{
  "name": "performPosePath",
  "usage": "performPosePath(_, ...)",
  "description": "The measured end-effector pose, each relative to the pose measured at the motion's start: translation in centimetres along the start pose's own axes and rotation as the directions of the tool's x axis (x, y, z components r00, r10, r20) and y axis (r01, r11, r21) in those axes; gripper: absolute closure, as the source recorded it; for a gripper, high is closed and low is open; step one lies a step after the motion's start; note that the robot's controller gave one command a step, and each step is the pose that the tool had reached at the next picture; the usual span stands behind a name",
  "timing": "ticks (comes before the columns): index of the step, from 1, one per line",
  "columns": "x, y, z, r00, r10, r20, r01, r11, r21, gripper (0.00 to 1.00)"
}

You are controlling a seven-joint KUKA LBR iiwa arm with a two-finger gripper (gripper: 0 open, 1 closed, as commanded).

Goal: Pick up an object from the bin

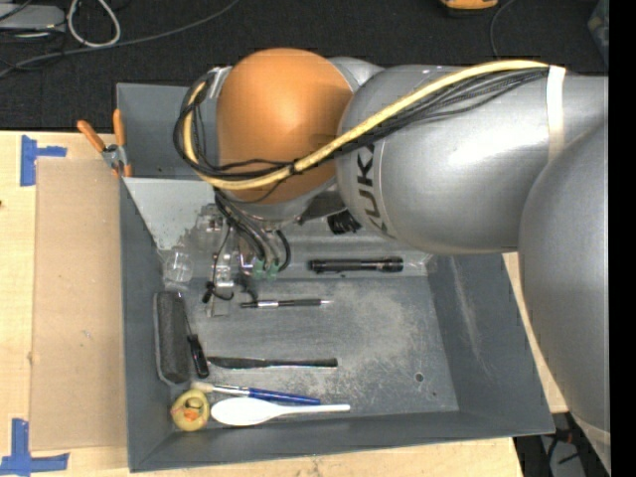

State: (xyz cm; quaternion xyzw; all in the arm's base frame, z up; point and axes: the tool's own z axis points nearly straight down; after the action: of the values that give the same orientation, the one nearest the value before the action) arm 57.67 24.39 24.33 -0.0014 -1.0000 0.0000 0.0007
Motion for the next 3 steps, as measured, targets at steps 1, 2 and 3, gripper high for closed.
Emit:
performPosePath(1, 2.8, -2.9, 8.6, 1.0, 0.025, 0.0, -0.025, 1.0, 0.0, 0.0)
performPosePath(2, 5.8, -4.6, 8.8, 0.994, 0.105, 0.003, -0.105, 0.994, -0.002, 0.0)
performPosePath(3, 6.5, -10.2, 11.1, 0.999, -0.053, -0.009, 0.053, 0.999, 0.003, 0.0)
